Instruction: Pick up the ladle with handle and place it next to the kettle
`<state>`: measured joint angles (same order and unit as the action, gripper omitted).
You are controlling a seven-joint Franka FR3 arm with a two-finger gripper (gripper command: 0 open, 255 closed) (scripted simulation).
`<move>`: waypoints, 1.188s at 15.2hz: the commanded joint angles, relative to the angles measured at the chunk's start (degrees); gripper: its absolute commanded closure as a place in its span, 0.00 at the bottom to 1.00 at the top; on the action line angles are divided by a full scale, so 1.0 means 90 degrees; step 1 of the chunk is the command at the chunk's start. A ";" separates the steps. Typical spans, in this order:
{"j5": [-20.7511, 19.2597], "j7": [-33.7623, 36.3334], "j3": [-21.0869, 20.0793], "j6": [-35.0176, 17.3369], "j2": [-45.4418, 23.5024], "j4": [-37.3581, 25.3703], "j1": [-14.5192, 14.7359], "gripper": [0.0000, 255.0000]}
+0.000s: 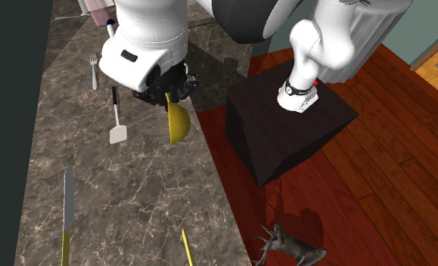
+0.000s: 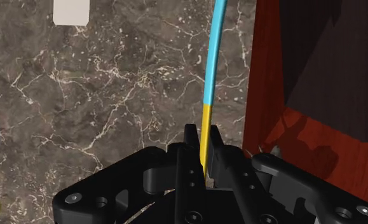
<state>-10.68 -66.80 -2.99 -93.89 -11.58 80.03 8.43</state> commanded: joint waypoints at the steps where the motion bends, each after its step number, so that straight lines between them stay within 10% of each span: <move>1: 0.0039 -0.0264 0.0104 -0.0147 0.0175 0.0273 -0.0176 1.00; 18: 0.0362 -0.2694 0.1164 -0.0754 0.0570 0.0886 -0.1592 1.00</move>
<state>-7.62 -89.83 7.01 -100.48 -6.32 88.12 -5.26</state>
